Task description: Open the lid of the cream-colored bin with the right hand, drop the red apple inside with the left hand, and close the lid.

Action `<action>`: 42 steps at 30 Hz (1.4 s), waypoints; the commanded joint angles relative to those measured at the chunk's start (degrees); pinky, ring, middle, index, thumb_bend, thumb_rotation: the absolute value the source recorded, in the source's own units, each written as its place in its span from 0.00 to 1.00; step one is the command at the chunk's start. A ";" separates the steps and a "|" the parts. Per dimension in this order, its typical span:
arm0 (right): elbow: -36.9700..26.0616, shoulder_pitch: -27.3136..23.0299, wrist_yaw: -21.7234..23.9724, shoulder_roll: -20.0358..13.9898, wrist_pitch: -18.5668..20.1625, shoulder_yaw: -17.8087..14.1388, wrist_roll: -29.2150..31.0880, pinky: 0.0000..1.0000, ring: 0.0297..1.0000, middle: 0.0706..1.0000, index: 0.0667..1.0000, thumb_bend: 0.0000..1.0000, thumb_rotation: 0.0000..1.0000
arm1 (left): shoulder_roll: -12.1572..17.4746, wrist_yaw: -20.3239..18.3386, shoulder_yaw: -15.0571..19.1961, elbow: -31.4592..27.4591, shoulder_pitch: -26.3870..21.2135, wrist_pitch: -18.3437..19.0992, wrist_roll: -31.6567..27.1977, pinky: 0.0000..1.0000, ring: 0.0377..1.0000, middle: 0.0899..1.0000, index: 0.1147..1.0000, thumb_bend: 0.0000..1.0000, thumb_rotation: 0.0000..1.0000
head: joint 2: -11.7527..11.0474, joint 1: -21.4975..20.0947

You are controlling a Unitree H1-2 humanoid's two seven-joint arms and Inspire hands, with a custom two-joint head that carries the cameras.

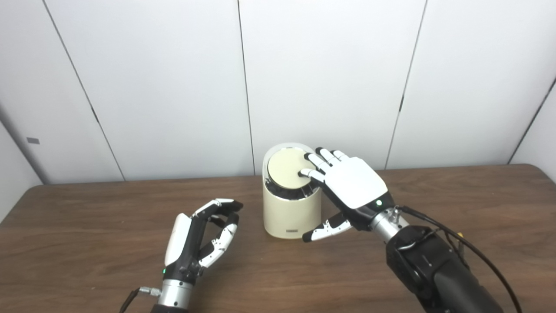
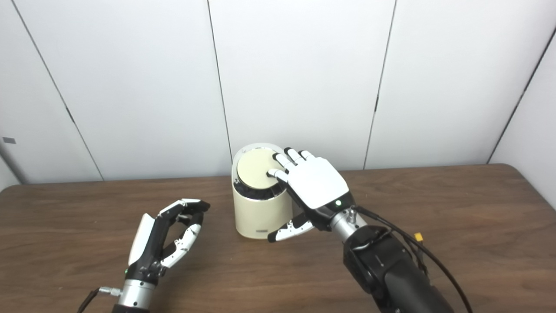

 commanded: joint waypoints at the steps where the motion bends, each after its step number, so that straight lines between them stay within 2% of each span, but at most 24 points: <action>1: 0.03 -0.47 -1.12 -0.98 -1.45 0.29 -1.42 0.95 0.99 0.97 0.78 0.78 0.69 | -0.10 1.34 -0.06 -1.34 -2.18 -0.86 0.47 0.53 0.63 0.64 0.62 0.32 0.68 | 0.03 -0.04; 4: -0.10 -0.16 -0.82 -1.28 -2.15 0.58 -3.03 0.99 1.00 1.00 0.78 0.79 0.69 | 0.04 1.51 -0.26 -1.40 -2.16 -0.74 0.61 0.53 0.63 0.64 0.62 0.31 0.68 | -0.01 -0.02; 9: -0.31 0.15 0.65 -1.35 -2.39 0.65 -5.39 1.00 1.00 1.00 0.78 0.80 0.70 | 0.10 1.48 -0.32 -1.67 -2.03 -0.29 0.88 0.54 0.63 0.64 0.62 0.31 0.68 | -0.09 -0.11; 17: -0.15 0.14 3.91 -0.86 -1.43 0.14 -6.81 1.00 1.00 1.00 0.80 0.82 0.76 | 0.09 1.22 -0.32 -2.08 -1.84 0.24 0.51 0.53 0.63 0.64 0.63 0.32 0.69 | 0.04 -0.10; 26: 0.91 -0.10 5.83 0.30 -0.19 -1.14 -6.11 1.00 1.00 1.00 0.83 0.84 0.80 | 0.10 1.13 -0.43 -2.53 -1.69 0.67 0.67 0.53 0.63 0.64 0.63 0.32 0.69 | 0.27 -0.04; 32: 1.31 -0.72 7.89 0.66 0.15 -1.70 -5.91 1.00 1.00 1.00 0.81 0.85 0.85 | 0.17 1.21 -0.45 -2.57 -1.71 0.46 0.58 0.53 0.63 0.64 0.62 0.32 0.69 | 0.56 -0.04; 42: 1.89 -1.67 12.15 1.60 1.28 -3.38 -2.77 1.00 1.00 1.00 0.75 0.92 0.85 | -0.18 1.39 -0.55 -3.13 -1.72 0.83 0.89 0.53 0.63 0.64 0.62 0.32 0.68 | 0.77 0.29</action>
